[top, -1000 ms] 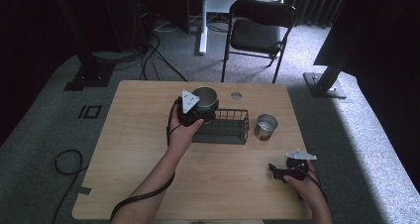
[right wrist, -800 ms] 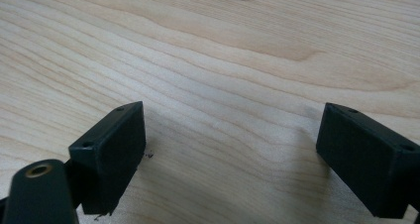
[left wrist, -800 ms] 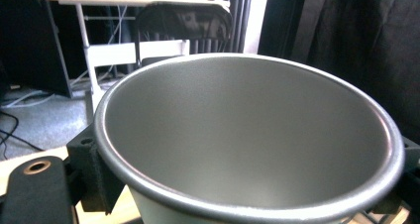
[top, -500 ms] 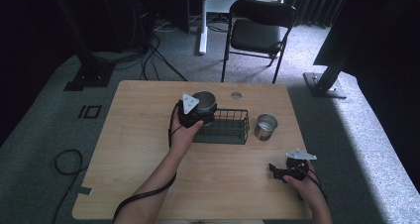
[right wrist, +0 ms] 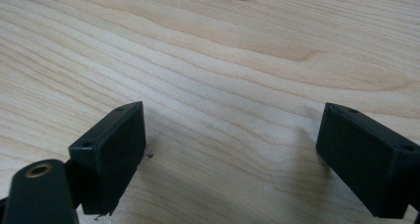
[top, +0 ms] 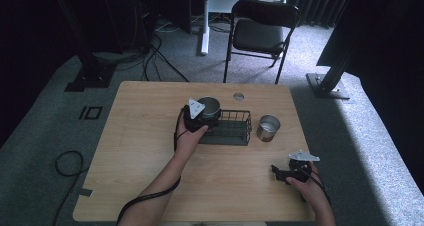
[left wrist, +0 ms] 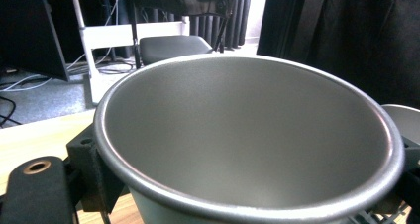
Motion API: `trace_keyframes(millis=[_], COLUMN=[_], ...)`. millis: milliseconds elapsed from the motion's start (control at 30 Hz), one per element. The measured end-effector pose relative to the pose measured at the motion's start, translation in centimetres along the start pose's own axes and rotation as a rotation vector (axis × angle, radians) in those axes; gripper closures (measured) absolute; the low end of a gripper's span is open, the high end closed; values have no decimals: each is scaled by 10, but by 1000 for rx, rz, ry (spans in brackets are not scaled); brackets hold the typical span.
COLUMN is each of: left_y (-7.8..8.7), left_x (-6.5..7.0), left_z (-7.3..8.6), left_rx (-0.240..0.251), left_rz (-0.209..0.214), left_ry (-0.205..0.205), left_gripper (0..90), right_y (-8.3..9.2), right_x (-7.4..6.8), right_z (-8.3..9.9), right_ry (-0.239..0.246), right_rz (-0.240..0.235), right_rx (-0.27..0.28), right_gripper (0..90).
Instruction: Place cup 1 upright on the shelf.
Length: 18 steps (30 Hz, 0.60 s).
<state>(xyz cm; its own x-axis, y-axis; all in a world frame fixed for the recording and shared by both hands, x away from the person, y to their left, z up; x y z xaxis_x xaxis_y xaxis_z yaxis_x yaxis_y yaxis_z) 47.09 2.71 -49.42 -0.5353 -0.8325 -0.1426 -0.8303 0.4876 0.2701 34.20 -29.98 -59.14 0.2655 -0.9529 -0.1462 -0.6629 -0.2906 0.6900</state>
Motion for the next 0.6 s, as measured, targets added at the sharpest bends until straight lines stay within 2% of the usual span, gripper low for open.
trace_keyframes(millis=[300,400,467,600], left_y=[0,2,3,5], left_x=[3,4,4,7], left_z=[4,5,4,2], left_rx=[6,7,5,-12], left_rz=[-3,8,24,47], left_ry=[-30,-35,-32,-59], left_gripper=[132,126,100,29], right_y=[0,0,0,0], right_x=[0,0,0,0], right_z=[0,0,0,0], right_ry=[0,0,0,0], right_rz=[0,0,0,0], right_rx=[0,0,0,0], right_gripper=[115,115,115,115])
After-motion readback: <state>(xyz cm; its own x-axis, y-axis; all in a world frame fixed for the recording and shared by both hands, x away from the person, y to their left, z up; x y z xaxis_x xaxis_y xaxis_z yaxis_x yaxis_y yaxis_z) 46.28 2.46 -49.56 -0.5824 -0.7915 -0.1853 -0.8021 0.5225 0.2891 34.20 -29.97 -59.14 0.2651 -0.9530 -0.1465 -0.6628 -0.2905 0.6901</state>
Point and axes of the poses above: each handheld gripper's, and its own axes: y roughly backward along the jaws, z roughly out of its underside, x roughly to its right, the point moved 5 cm from there along -y, roughly forward along the jaws, and after that the axes turned 11 degrees about -y, right-handed, at the moved point
